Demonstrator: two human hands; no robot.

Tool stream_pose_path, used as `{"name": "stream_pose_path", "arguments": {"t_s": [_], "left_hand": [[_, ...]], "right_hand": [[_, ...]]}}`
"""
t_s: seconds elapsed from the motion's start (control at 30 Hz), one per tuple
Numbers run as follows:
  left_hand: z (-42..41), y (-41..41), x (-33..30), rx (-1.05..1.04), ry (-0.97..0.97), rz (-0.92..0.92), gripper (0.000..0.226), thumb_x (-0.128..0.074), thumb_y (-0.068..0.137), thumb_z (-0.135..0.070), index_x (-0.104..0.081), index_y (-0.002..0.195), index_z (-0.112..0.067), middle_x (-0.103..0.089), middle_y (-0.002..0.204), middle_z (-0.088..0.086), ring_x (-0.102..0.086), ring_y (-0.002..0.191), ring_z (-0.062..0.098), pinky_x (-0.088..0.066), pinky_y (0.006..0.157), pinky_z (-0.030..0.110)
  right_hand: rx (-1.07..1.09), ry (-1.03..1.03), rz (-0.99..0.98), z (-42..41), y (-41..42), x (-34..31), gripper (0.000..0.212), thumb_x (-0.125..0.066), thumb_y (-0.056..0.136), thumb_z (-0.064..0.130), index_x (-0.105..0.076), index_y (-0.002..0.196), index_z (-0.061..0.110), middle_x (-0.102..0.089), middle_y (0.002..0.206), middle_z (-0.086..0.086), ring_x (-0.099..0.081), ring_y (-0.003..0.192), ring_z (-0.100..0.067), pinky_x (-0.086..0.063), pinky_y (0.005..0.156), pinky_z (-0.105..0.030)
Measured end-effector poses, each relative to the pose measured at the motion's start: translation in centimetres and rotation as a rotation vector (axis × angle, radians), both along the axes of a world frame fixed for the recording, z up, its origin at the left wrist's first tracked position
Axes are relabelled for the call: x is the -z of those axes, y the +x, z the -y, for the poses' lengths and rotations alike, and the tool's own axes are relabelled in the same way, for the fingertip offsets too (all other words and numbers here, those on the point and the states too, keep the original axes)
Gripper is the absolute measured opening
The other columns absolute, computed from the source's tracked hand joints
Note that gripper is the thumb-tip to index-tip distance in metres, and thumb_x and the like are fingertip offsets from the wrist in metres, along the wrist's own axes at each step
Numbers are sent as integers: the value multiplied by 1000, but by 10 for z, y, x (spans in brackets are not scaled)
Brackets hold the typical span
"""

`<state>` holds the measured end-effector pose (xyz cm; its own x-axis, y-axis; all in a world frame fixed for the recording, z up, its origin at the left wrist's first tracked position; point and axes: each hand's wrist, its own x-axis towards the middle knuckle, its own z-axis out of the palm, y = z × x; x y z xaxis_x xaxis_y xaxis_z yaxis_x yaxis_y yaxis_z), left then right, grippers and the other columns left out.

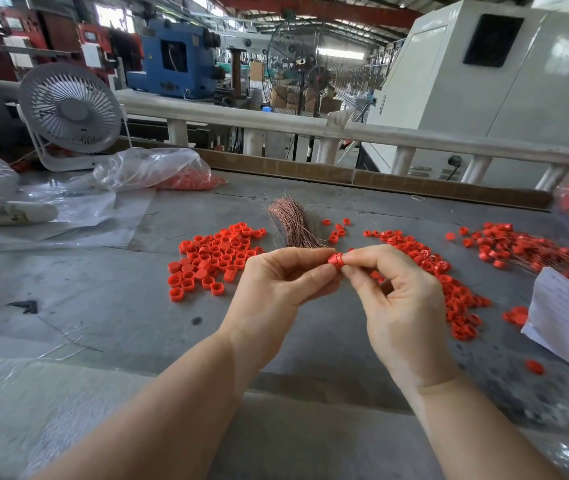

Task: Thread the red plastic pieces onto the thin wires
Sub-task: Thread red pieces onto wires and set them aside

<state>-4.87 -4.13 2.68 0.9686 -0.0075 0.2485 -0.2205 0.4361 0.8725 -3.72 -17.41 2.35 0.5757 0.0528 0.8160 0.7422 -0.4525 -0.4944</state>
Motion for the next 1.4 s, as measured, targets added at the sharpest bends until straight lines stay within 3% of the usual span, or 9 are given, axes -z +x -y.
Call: {"name": "stream_pose_path", "arguments": {"t_s": [0.53,0.93,1.17,1.4], "left_hand": [[2,-4,-1,-152,129,81,16,-66,73,7,-69,79,-7,-71,67,1,-68,65,10,-54,63,17],[3,-5,-3,-193,198,110,18,-65,73,13,-68,79,-4,-70,63,-2,-67,62,8,-53,61,16],[4,-5,-4,-115,128,36,19,-65,76,7,-71,85,-9,-73,76,3,-68,74,11,-53,67,17],[3,-4,-3,-112,102,28,22,-72,58,-15,-71,80,-12,-72,73,2,-67,70,9,-54,67,18]], "right_hand": [[41,-103,42,-4,-3,0,9,-60,82,5,-68,83,4,-63,79,-1,-59,75,-15,-49,69,-28],[49,-158,63,-3,-4,-1,9,-59,81,0,-67,80,4,-61,78,0,-57,73,-15,-45,68,-22],[90,-133,72,-4,-4,0,10,-58,84,3,-68,84,2,-63,81,-5,-61,78,-21,-50,71,-32],[54,-145,96,-4,-4,1,14,-59,80,-2,-70,86,3,-66,87,-3,-63,84,-20,-52,76,-35]]}}
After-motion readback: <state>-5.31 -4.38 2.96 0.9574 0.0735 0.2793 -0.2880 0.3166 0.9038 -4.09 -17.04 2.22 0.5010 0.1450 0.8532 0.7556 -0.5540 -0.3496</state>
